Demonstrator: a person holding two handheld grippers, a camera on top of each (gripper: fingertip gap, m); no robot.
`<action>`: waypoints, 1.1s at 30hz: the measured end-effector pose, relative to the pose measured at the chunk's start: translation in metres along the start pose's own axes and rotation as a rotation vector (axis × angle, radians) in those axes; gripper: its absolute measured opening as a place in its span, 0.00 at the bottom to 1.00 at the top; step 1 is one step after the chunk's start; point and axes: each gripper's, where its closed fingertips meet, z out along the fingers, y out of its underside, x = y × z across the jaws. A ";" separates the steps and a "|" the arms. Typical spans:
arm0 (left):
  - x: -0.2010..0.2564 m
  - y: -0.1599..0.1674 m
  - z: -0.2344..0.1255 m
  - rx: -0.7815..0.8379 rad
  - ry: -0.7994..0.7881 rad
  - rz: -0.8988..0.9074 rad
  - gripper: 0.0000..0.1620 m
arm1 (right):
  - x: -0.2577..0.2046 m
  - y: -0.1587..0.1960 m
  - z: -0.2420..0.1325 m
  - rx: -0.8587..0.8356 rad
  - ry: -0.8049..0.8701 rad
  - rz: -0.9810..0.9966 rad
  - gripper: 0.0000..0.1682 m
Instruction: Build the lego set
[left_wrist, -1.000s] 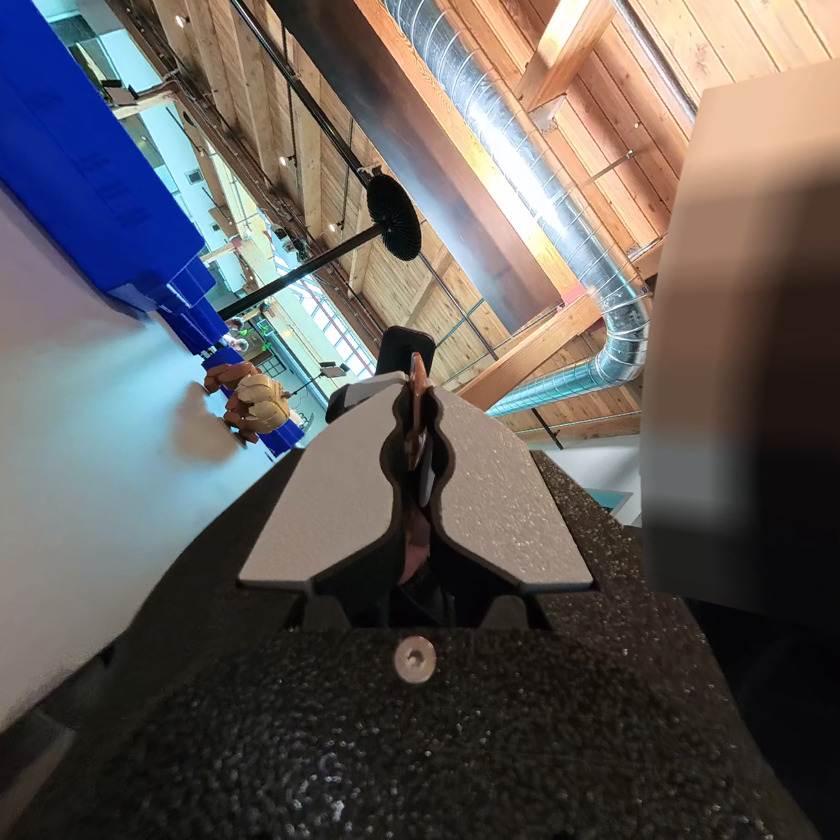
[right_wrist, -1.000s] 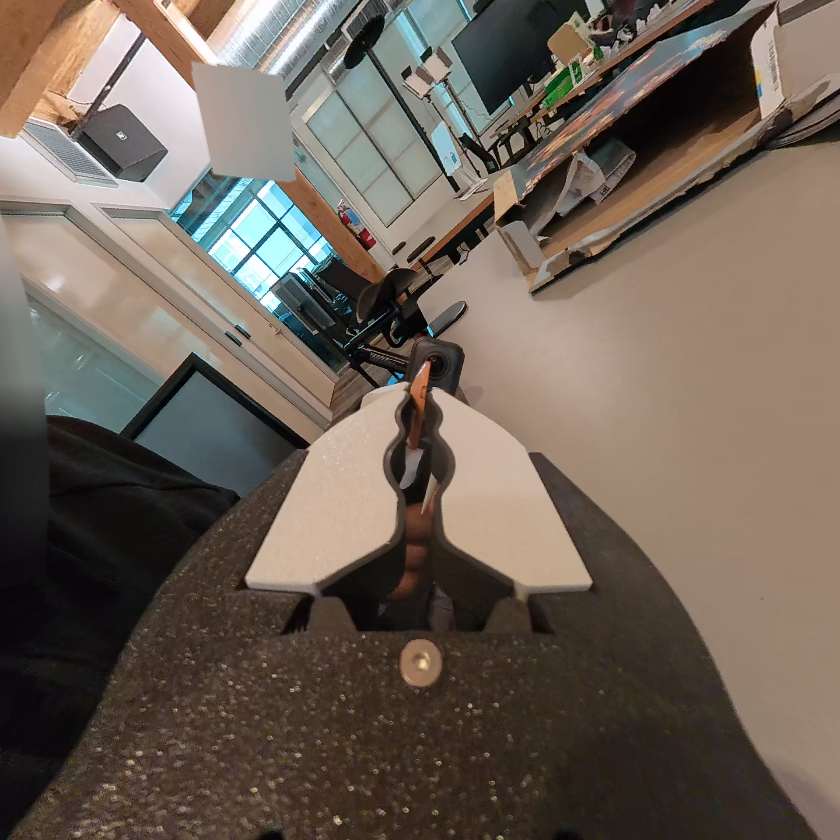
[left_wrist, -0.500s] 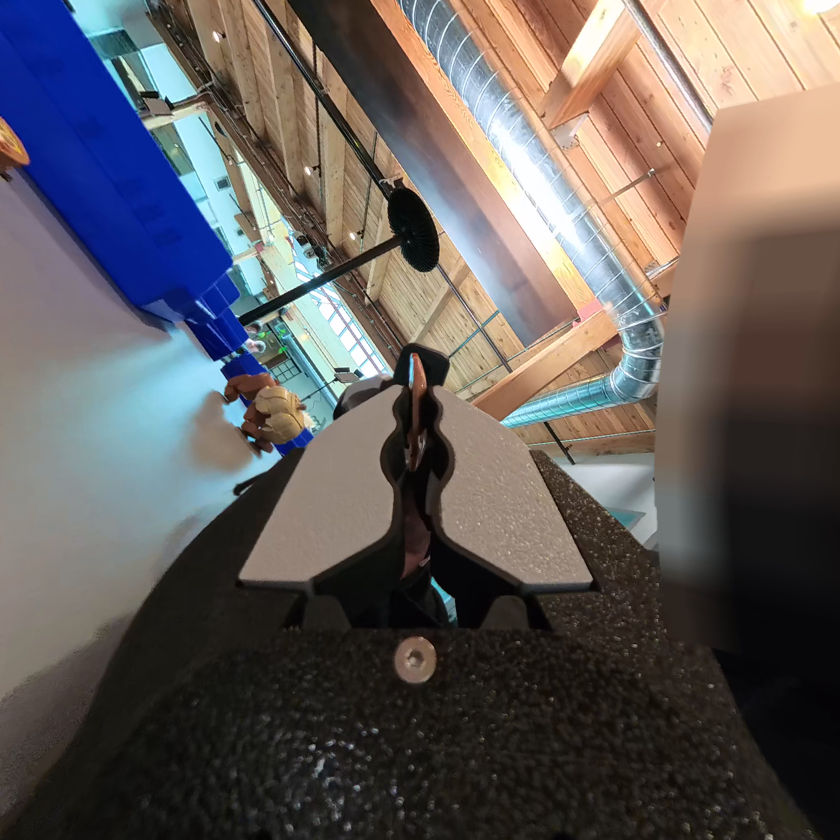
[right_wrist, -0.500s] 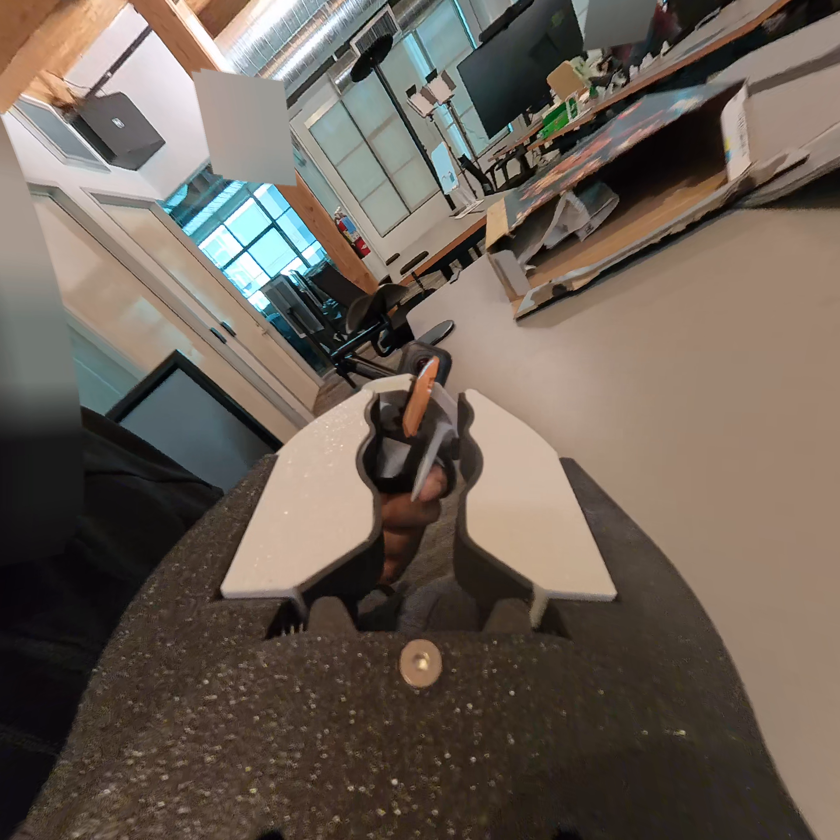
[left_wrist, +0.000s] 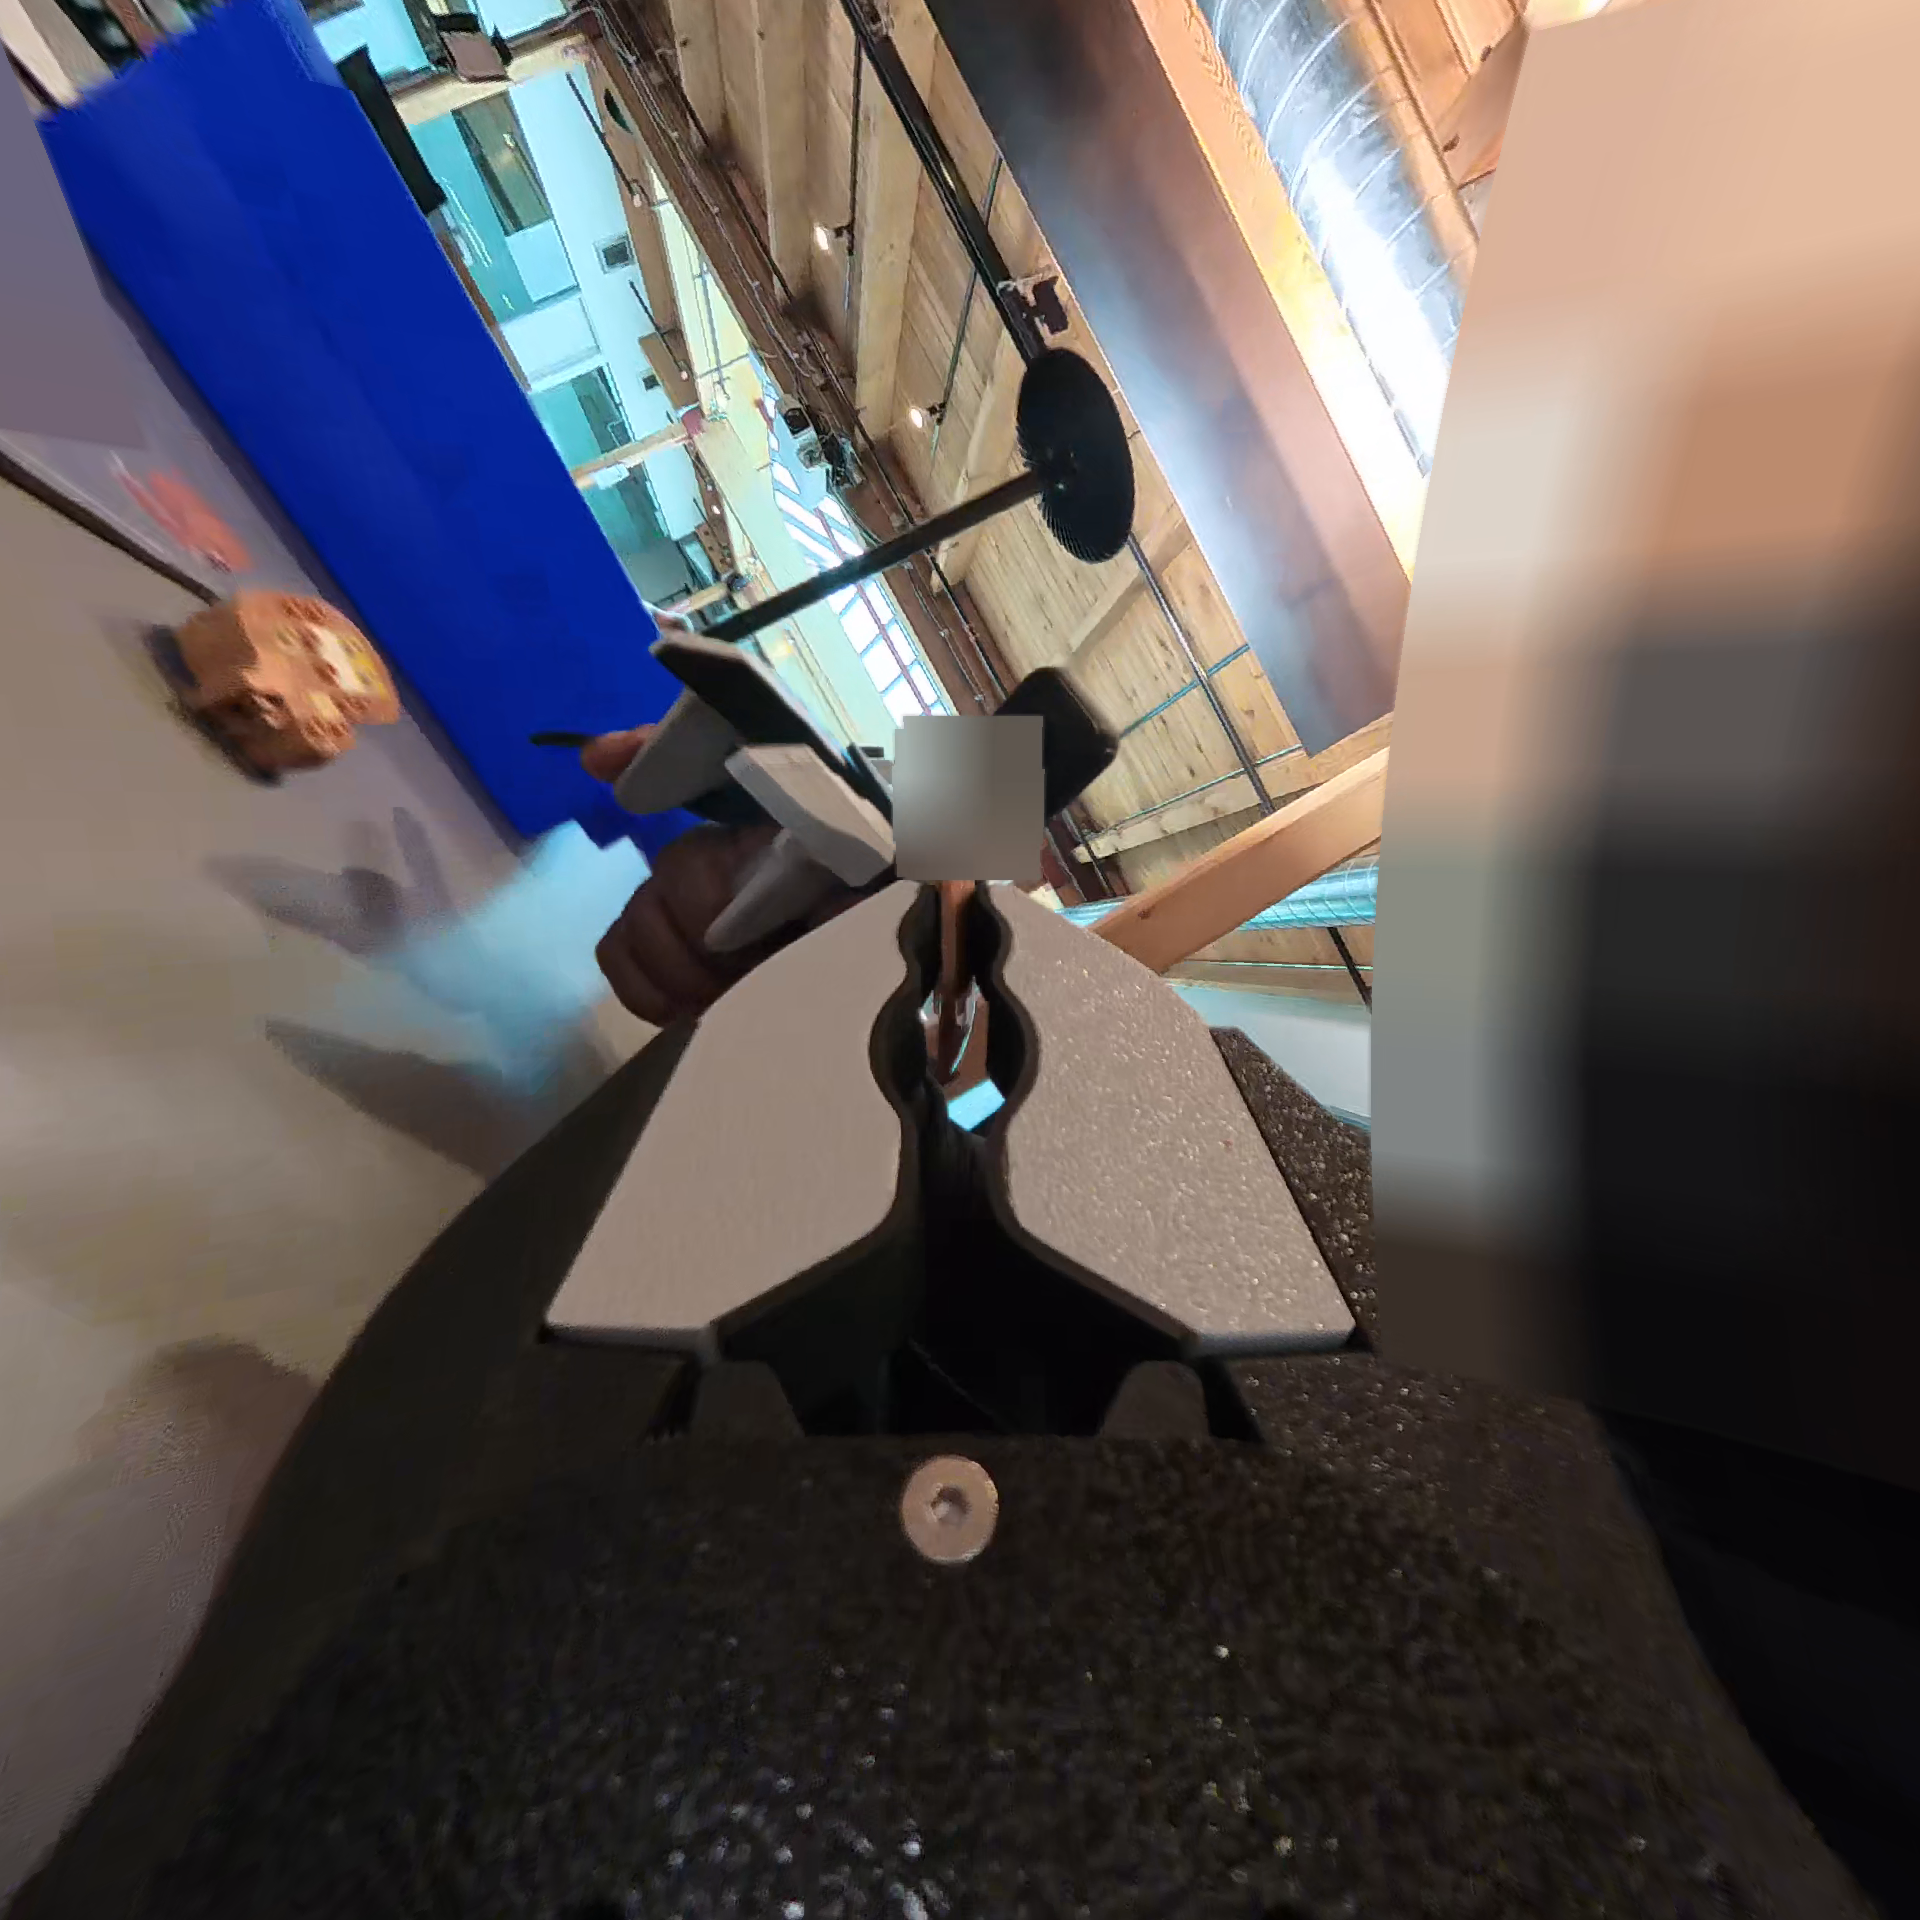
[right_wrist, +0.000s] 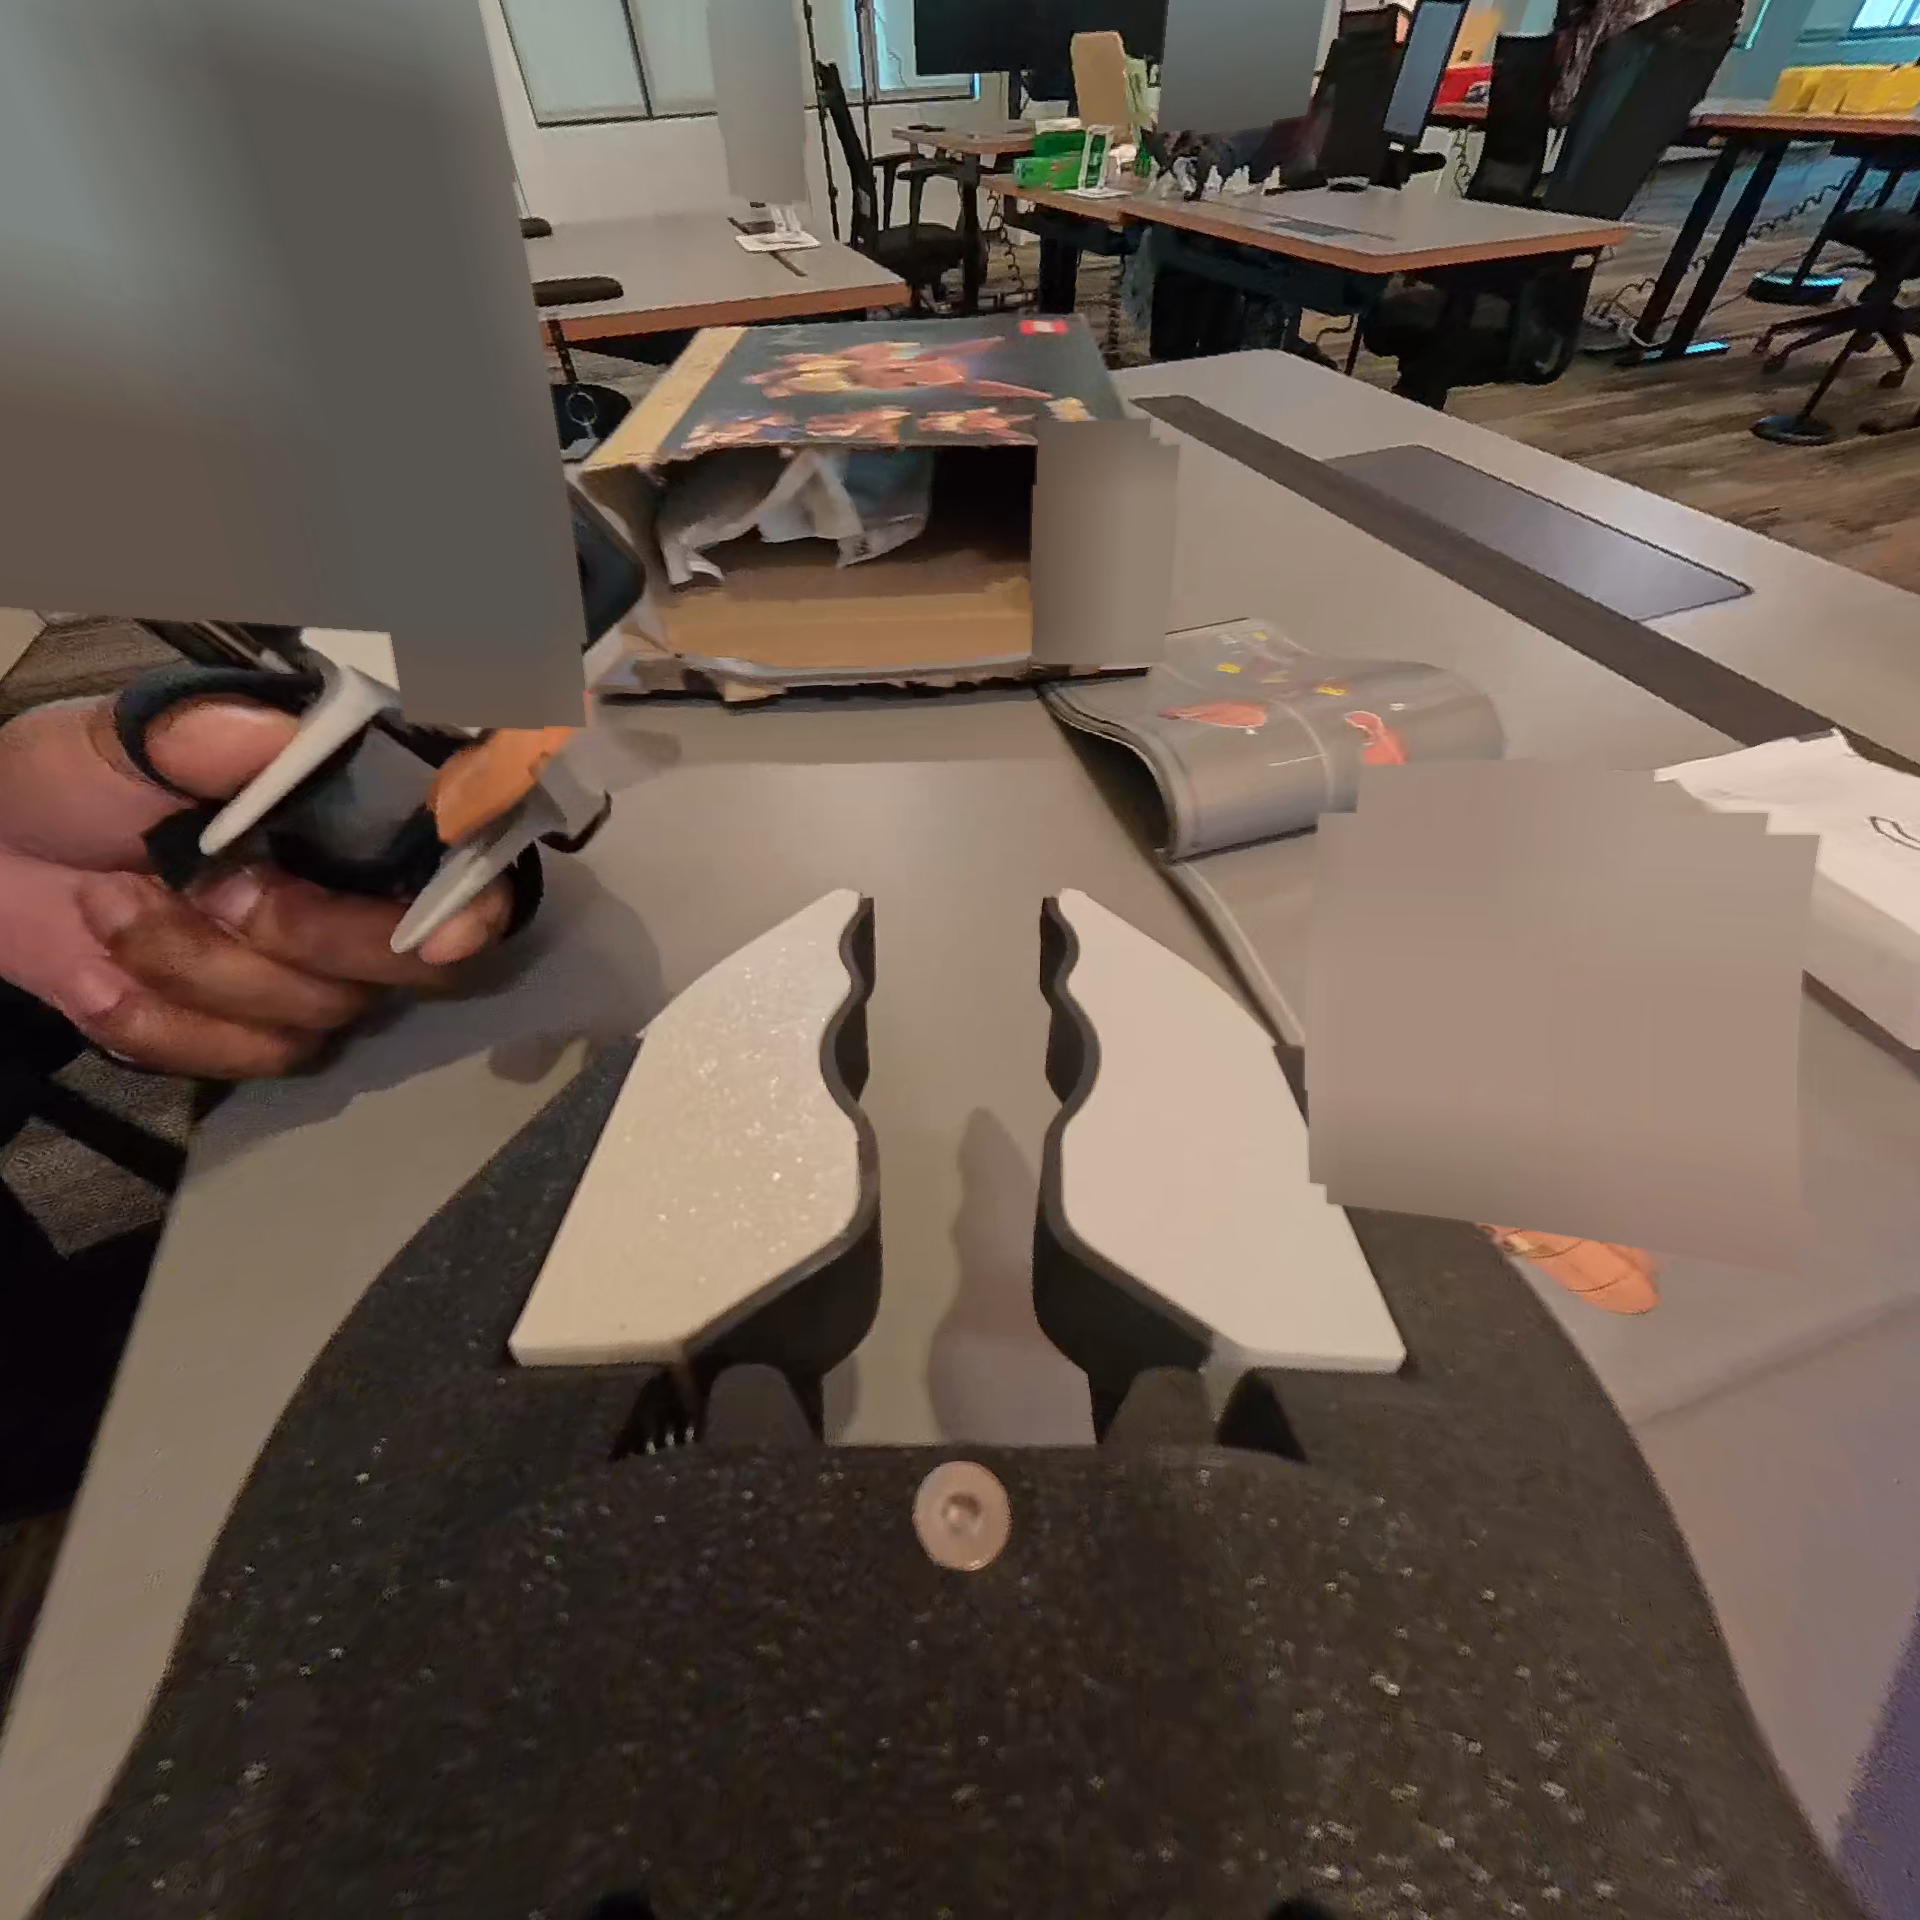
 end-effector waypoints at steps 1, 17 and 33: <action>-0.006 -0.009 0.000 0.008 -0.015 0.011 0.03 | 0.008 0.003 0.002 0.004 0.006 0.007 0.18; -0.037 -0.040 0.001 0.011 -0.110 0.001 0.03 | 0.064 0.030 -0.020 -0.059 0.249 -0.004 0.21; -0.053 -0.045 0.017 -0.161 -0.119 -0.021 0.03 | 0.072 0.065 -0.015 -0.300 0.153 -0.069 0.28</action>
